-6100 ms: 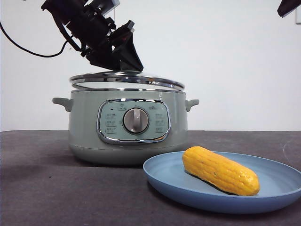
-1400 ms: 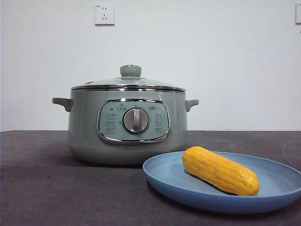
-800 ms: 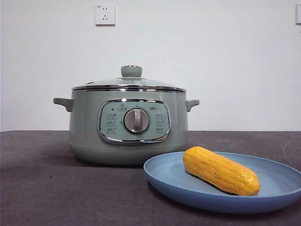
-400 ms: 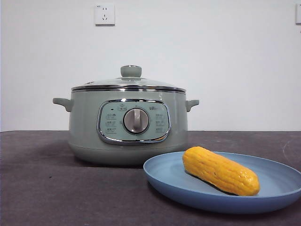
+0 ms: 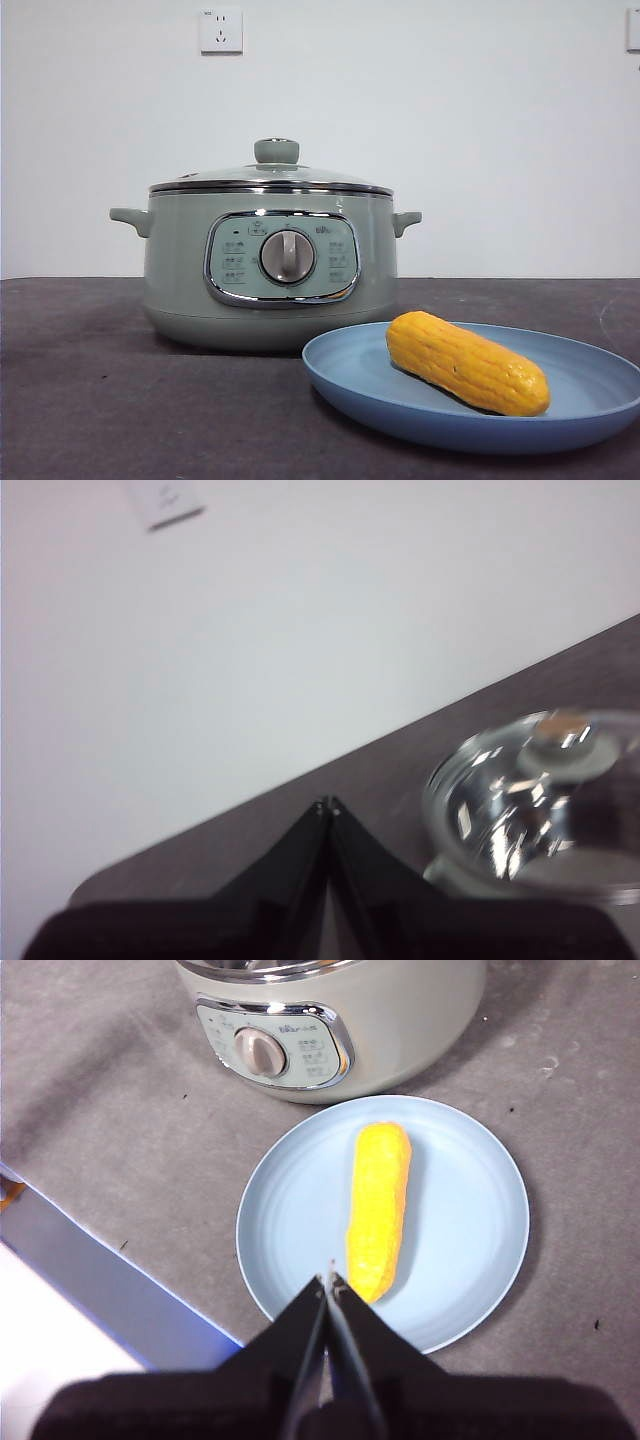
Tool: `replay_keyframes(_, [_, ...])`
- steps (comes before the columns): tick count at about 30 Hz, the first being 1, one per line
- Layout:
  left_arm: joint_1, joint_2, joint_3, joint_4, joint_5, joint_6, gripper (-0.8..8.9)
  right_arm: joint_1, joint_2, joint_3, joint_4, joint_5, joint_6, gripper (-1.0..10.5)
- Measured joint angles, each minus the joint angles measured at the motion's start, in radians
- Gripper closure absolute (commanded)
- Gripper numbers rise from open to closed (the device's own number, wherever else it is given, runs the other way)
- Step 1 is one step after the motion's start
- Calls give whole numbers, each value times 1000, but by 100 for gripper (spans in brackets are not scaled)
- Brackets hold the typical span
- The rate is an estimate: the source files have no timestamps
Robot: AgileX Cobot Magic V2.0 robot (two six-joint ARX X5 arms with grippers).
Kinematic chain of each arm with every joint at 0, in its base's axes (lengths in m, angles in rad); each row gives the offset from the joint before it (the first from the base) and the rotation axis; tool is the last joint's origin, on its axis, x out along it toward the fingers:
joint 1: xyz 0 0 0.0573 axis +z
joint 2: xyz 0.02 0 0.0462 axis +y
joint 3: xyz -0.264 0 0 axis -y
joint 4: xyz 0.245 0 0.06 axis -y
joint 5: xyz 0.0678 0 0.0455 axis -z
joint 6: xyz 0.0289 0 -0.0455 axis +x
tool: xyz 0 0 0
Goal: Take the corn out from the steamer,put the corn on the plate,close the lid
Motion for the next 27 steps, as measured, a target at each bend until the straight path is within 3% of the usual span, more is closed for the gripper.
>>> replay_keyframes(13, [45,-315,-444,17,-124,-100,817,0,0,0,0,0,0,946])
replay_keyframes(20, [46,-427,-563,3,-136,-173,817,0,0,0,0,0,0,946])
replay_keyframes(27, [47,-479,-569,-80,-144,-222,817,0,0,0,0,0,0,946])
